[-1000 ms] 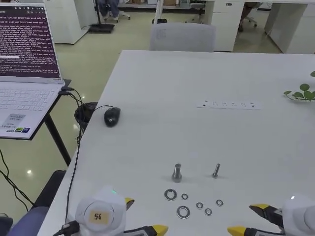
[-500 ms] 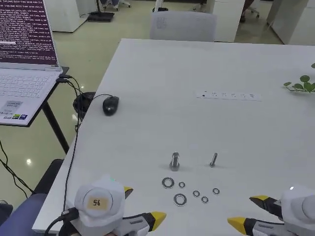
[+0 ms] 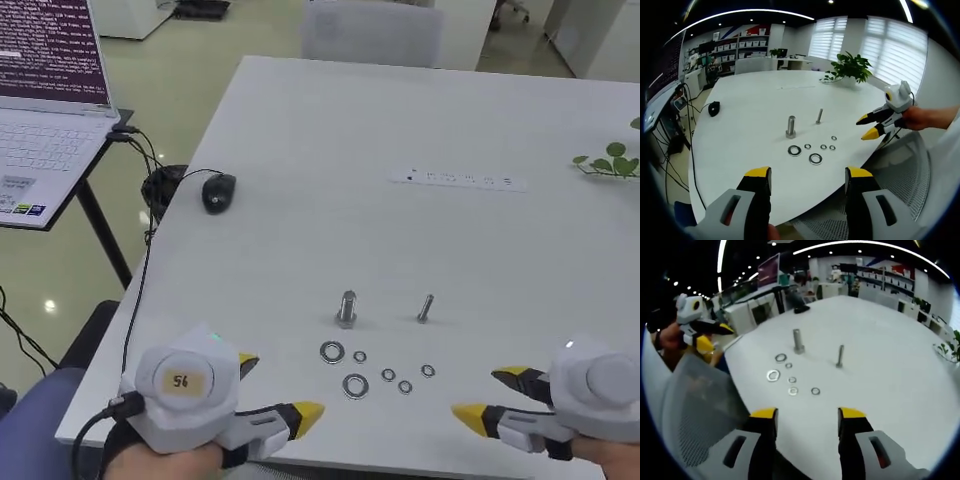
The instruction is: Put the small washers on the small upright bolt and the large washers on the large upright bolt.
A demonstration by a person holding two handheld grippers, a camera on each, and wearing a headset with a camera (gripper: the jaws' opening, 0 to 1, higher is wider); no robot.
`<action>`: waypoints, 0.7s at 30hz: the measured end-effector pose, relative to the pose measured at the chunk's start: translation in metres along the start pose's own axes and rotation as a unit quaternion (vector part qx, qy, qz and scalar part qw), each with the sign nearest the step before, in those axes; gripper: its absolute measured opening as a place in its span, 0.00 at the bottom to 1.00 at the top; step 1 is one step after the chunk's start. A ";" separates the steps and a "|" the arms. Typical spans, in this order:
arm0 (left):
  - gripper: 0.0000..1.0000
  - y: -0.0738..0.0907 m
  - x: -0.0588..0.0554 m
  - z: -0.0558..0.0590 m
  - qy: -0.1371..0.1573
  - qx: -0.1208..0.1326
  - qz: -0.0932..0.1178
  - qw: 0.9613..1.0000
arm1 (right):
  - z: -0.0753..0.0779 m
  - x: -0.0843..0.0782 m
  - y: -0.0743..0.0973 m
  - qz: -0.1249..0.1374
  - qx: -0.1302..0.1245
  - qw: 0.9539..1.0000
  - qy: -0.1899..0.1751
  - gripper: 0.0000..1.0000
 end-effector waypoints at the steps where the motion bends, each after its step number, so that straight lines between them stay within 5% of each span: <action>1: 0.59 0.000 0.000 0.000 -0.001 0.001 0.000 1.000 | 0.002 0.002 -0.002 -0.007 0.002 1.000 0.010 0.48; 9: 0.59 0.001 0.000 -0.001 0.007 0.007 0.003 1.000 | 0.011 0.021 -0.034 -0.060 0.033 0.994 0.081 0.36; 15: 0.58 0.002 0.000 -0.003 0.011 0.011 0.002 1.000 | 0.022 0.023 -0.061 -0.118 0.052 0.983 0.132 0.30; 21: 0.58 0.005 0.000 -0.005 0.011 0.015 0.002 1.000 | 0.023 0.029 -0.079 -0.138 0.073 0.974 0.164 0.24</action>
Point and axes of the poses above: the centre of the closed fingertips' face, and the gripper's own axes: y roughly backward along the fingers, z roughly to its right, x roughly out of its top, the point moved 10 cm from there along y, roughly backward along the fingers, and after that the axes turned 1 degree about x, right-handed, at the moved point
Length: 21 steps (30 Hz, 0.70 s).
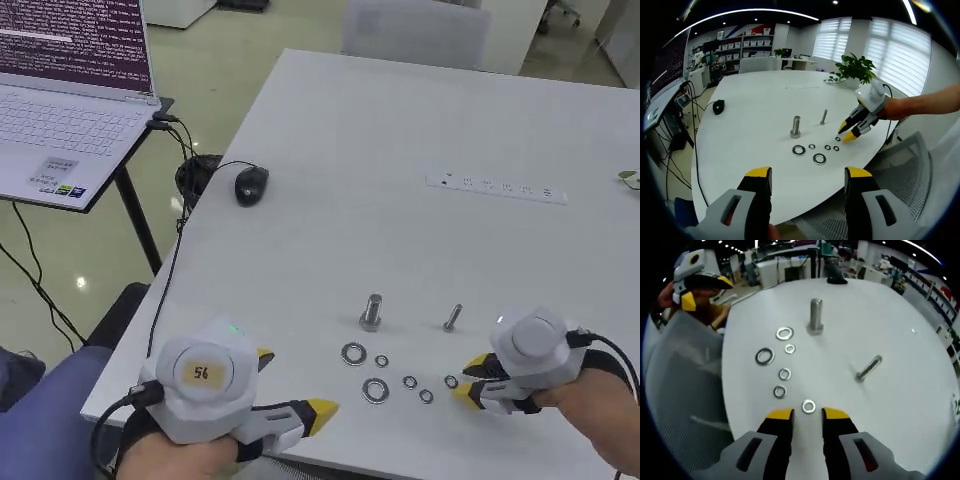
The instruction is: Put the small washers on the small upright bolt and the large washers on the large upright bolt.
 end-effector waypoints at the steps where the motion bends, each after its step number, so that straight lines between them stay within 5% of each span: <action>1: 0.58 0.000 0.000 0.000 0.000 0.001 0.001 1.000 | 0.001 0.001 -0.003 -0.008 0.005 1.000 0.008 0.23; 4: 0.58 0.000 0.001 -0.001 -0.001 0.001 0.001 1.000 | 0.002 0.000 -0.007 -0.032 0.007 0.999 0.032 0.21; 5: 0.58 0.000 0.002 0.000 -0.001 0.001 0.001 1.000 | 0.002 0.003 -0.007 -0.015 0.008 1.000 0.024 0.20; 12: 0.58 -0.003 0.004 -0.001 -0.005 -0.002 0.001 1.000 | 0.005 0.006 -0.007 -0.034 0.021 0.998 0.046 0.18; 21: 0.57 -0.006 0.005 0.002 -0.012 -0.005 0.002 1.000 | 0.006 0.014 -0.009 -0.086 0.035 0.992 0.088 0.15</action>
Point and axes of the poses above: the centre of the closed fingertips' face, and the gripper's own axes: y roughly backward along the fingers, z roughly to its right, x roughly out of its top, the point moved 10 cm from there along y, roughly backward along the fingers, and after that the axes turned 1 degree about x, right-handed, at the moved point
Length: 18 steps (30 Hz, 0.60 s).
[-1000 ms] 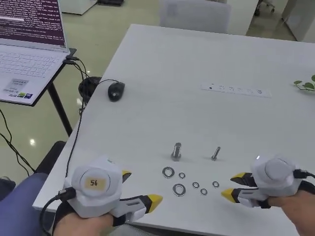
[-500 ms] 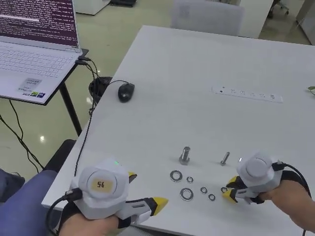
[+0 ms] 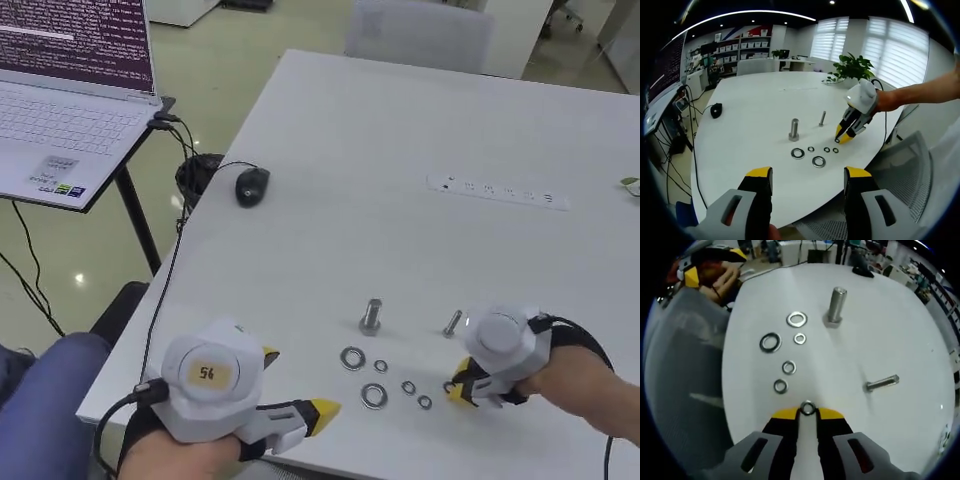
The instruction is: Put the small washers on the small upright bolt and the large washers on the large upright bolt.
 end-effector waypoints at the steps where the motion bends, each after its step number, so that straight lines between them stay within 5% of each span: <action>1: 0.57 0.000 0.000 0.000 0.000 0.000 0.000 1.000 | 0.000 0.001 0.000 -0.003 0.000 1.000 0.002 0.15; 18: 0.56 0.003 -0.003 -0.003 0.006 0.005 0.002 1.000 | -0.001 0.001 -0.001 0.001 0.001 1.000 0.000 0.18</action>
Point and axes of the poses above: the centre of the closed fingertips' face, and the gripper's own axes: y roughly backward along the fingers, z roughly to its right, x roughly out of its top, the point moved 10 cm from there along y, roughly backward along the fingers, and after that the axes turned 1 degree about x, right-handed, at the moved point
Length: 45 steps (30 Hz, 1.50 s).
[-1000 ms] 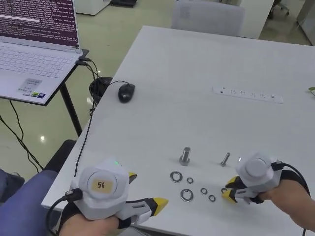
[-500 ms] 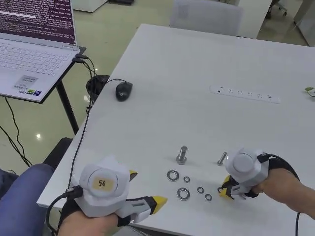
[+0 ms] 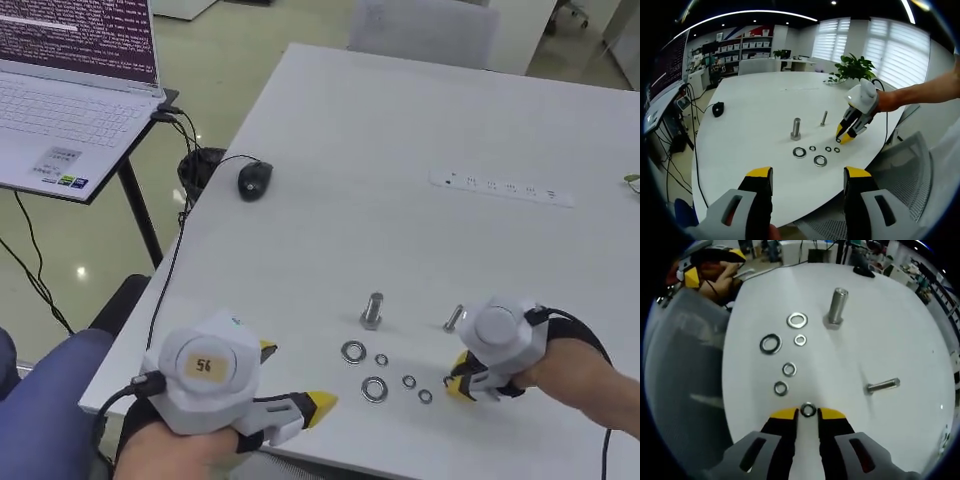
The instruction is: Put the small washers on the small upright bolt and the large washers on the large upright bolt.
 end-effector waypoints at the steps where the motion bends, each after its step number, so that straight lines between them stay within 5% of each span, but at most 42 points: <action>1: 0.56 0.000 0.000 0.000 0.000 0.000 0.000 1.000 | -0.001 0.000 0.000 0.000 -0.001 1.000 0.006 0.18; 18: 0.56 0.000 0.003 0.000 -0.001 0.002 0.002 1.000 | -0.001 -0.008 0.002 0.023 -0.013 0.999 -0.033 0.14; 27: 0.56 0.000 0.004 -0.001 0.000 0.004 0.003 1.000 | 0.015 -0.011 0.029 0.053 -0.045 0.996 -0.064 0.14; 35: 0.56 -0.001 0.005 0.001 -0.002 0.002 0.003 1.000 | 0.045 0.007 0.065 0.079 -0.085 0.991 -0.058 0.14; 45: 0.56 0.000 0.007 0.000 -0.003 0.004 0.003 1.000 | 0.058 0.030 0.063 0.076 -0.082 0.993 -0.039 0.14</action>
Point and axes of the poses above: the centre of the closed fingertips' face, and the gripper's own axes: y roughly backward along the fingers, z roughly to its right, x roughly out of its top, the point moved 10 cm from there along y, roughly backward along the fingers, and after that the axes turned 1 degree about x, right-handed, at the moved point
